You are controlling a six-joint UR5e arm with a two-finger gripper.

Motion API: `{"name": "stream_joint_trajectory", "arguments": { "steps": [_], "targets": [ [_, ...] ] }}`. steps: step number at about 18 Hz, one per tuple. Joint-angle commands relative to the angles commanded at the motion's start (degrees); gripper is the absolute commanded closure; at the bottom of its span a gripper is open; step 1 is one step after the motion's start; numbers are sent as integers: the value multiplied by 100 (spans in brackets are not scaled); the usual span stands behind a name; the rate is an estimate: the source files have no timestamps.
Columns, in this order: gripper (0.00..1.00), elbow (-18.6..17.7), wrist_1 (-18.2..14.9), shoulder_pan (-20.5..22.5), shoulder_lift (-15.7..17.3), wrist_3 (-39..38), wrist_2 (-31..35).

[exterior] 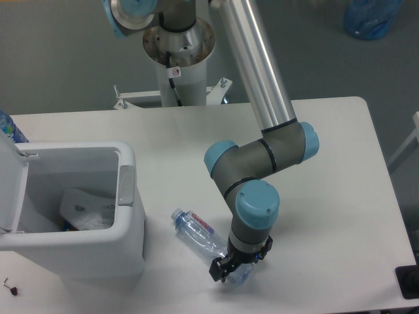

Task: Place the trash in the trash can
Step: 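Close the gripper around the bottle's base end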

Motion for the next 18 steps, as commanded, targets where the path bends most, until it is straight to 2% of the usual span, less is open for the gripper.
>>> {"name": "stream_joint_trajectory", "arguments": {
  "steps": [3, 5, 9, 13, 18],
  "targets": [
    [19, 0, 0, 0, 9, -9, 9],
    [26, 0, -9, 0, 9, -9, 9],
    [27, 0, -9, 0, 17, 0, 9],
    [35, -9, -9, 0, 44, 0, 9],
    [36, -18, -9, 0, 61, 9, 9]
  ]
}}
